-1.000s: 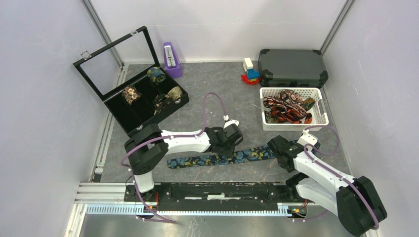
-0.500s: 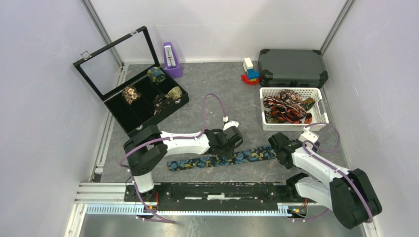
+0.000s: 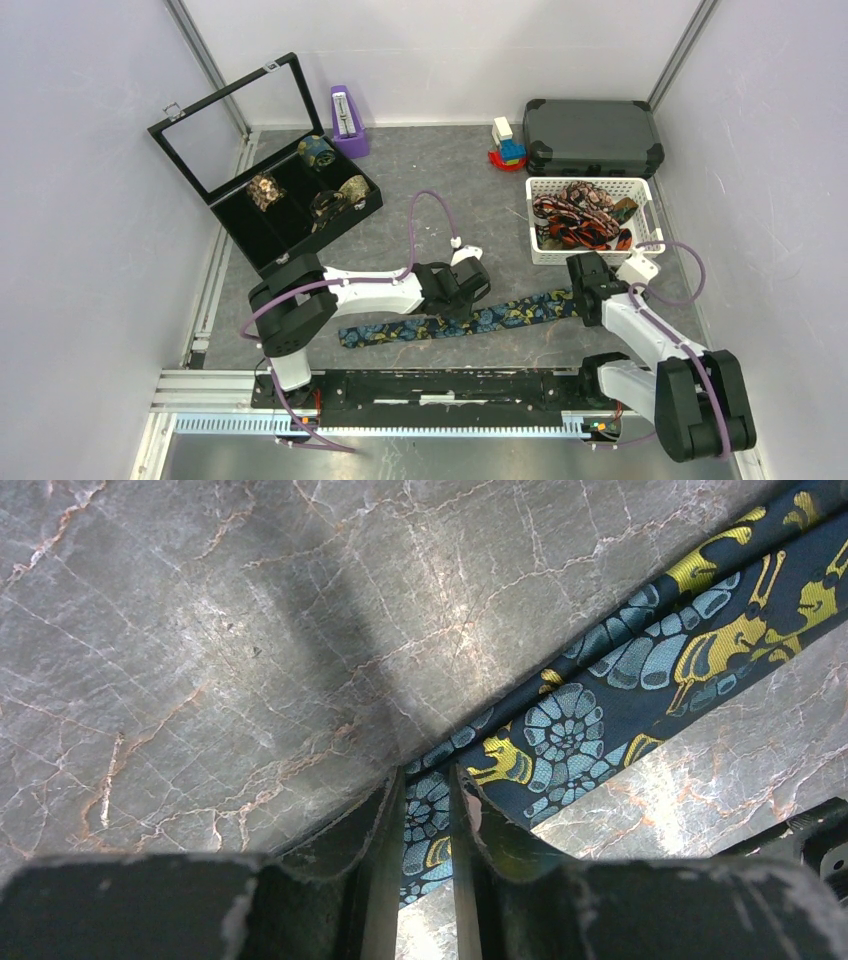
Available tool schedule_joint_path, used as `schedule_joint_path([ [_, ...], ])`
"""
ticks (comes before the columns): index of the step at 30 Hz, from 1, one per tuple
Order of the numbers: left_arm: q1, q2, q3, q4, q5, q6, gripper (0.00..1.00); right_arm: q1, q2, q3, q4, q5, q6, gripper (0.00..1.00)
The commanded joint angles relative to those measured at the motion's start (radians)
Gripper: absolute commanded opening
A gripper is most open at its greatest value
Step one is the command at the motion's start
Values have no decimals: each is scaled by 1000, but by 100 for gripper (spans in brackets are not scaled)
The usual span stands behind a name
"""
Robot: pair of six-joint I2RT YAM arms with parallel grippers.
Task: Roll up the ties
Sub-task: Flatten out the tie at the center of the board.
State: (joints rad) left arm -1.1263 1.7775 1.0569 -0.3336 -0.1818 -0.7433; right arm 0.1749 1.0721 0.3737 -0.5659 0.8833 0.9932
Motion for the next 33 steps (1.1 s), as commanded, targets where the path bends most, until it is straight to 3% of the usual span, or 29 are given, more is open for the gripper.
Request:
schedule_joint_path([
  [1, -14, -12, -23, -18, 2, -32, 29, -76, -56, 4, 98, -39, -107, 70],
  [3, -16, -12, -21, -15, 6, -27, 29, -133, -77, 12, 117, -74, -147, 76],
  [6, -17, -10, -15, -16, 16, -17, 28, -208, -97, 36, 114, -116, -164, 77],
  [16, -21, -16, -11, -22, 29, 2, 27, -369, -22, 2, 296, -328, -220, 61],
  [21, -23, -19, -17, -28, 24, 1, 26, -402, -16, -14, 342, -377, -231, 60],
  [29, -30, -2, 3, -37, 31, 2, 25, -440, 59, -26, 380, -433, -230, 37],
  [33, -32, 2, 5, -38, 29, 1, 25, -442, 36, -27, 374, -418, -231, 32],
])
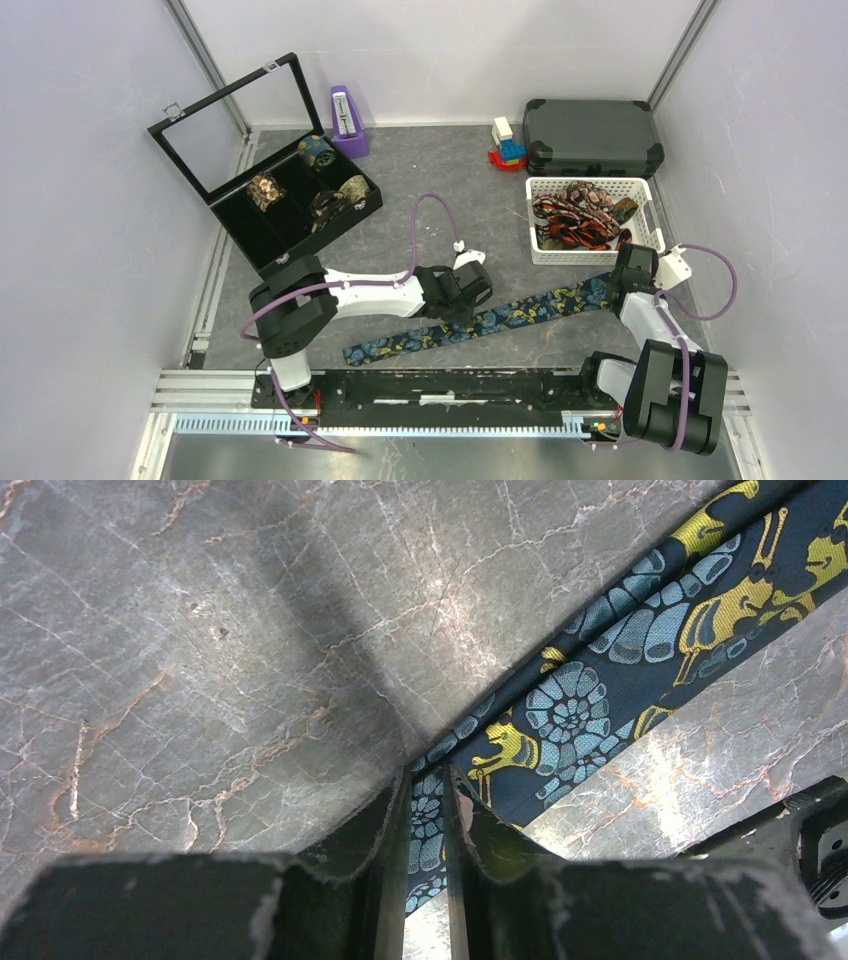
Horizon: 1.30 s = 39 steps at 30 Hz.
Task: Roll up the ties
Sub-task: Flatten out the tie at the center of the board.
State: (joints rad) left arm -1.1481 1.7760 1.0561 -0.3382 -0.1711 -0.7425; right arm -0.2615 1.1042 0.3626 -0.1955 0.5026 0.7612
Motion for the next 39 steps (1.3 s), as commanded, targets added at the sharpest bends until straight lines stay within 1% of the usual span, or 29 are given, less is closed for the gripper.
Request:
schedule_joint_path([
  [1, -10, 6, 5, -33, 20, -1, 24, -6, -5, -12, -5, -32, 0, 32],
  [7, -13, 14, 8, -33, 22, -1, 24, -7, -45, 40, -94, -2, -3, 33],
  [10, -15, 17, 13, -33, 22, 0, 23, -6, -49, 54, -110, 0, -10, 33],
  [16, -15, 25, 18, -35, 24, 0, 23, -6, -33, 51, -102, -26, -25, 38],
  [18, -15, 29, 19, -37, 24, 1, 23, -6, -46, 51, -95, -29, -37, 41],
  [22, -15, 43, 27, -38, 29, 2, 22, -7, -93, 52, -82, -22, -49, 42],
  [23, -15, 48, 31, -38, 30, 2, 22, -7, -104, 55, -82, -20, -53, 41],
  [24, -15, 52, 34, -38, 31, 1, 22, -6, -110, 55, -77, -19, -57, 38],
  [25, -16, 55, 37, -38, 31, 1, 22, -6, -115, 54, -72, -17, -57, 32],
  [26, -16, 58, 40, -38, 31, 0, 22, -6, -116, 54, -68, -17, -59, 29],
  [29, -19, 64, 47, -38, 33, 0, 21, -6, -113, 59, -68, -27, -64, 28],
  [33, -21, 70, 51, -38, 33, 0, 21, -6, -97, 54, -40, -54, -73, 29],
  [36, -23, 72, 54, -44, 32, -1, 20, -6, -74, 58, -11, -77, -77, 27],
  [39, -24, 67, 52, -53, 24, -8, 20, -6, -43, 71, 5, -78, -82, 26],
])
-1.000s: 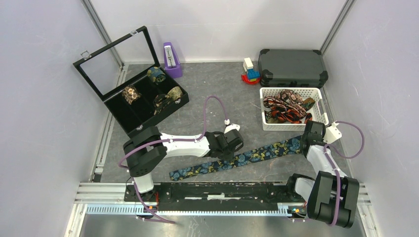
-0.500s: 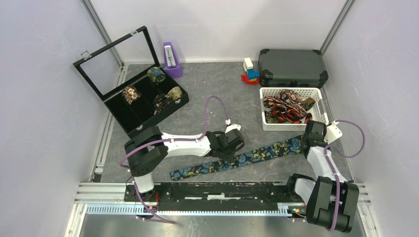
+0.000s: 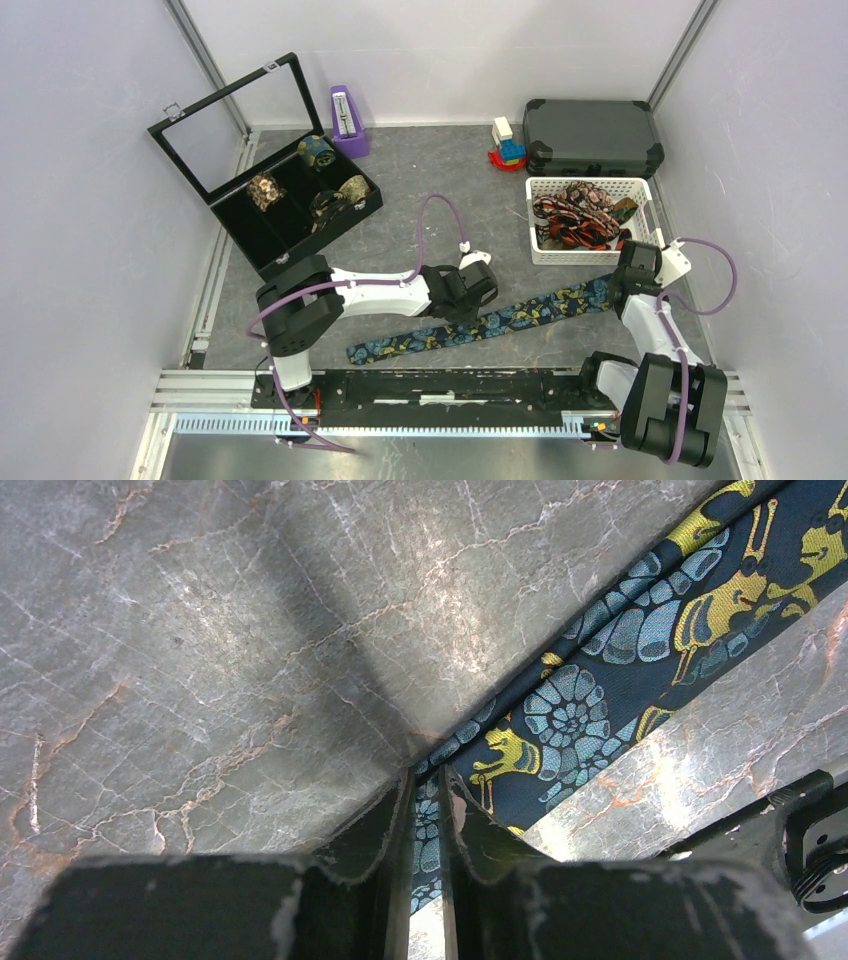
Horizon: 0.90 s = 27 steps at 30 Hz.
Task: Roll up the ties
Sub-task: Flatten out the tie at the center of the board.
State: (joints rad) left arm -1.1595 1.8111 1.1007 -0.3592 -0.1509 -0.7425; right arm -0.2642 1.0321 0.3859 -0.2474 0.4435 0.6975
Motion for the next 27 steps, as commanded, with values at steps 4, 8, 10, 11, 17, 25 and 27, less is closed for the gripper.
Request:
schedule_joint_path([
  [4, -17, 8, -8, -37, -9, -19, 20, -3, 73, 45, 88, -31, -26, 29],
  [8, -22, -6, -18, -43, -17, -24, 20, -1, 112, 42, 100, -41, -46, 33],
  [10, -24, -12, -18, -49, -23, -26, 20, 3, 113, 49, 87, -19, -46, 39],
  [11, -25, -17, -20, -49, -24, -27, 20, 5, 111, 52, 80, -8, -46, 44],
  [17, -31, -46, -24, -58, -42, -32, 22, 17, 95, 87, 50, -9, -64, 61],
  [25, -33, -119, -6, -89, -82, -25, 49, 100, -29, 190, -71, 78, -92, 98],
  [27, -35, -141, 3, -115, -91, -23, 52, 129, -75, 210, -96, 72, -108, 98],
])
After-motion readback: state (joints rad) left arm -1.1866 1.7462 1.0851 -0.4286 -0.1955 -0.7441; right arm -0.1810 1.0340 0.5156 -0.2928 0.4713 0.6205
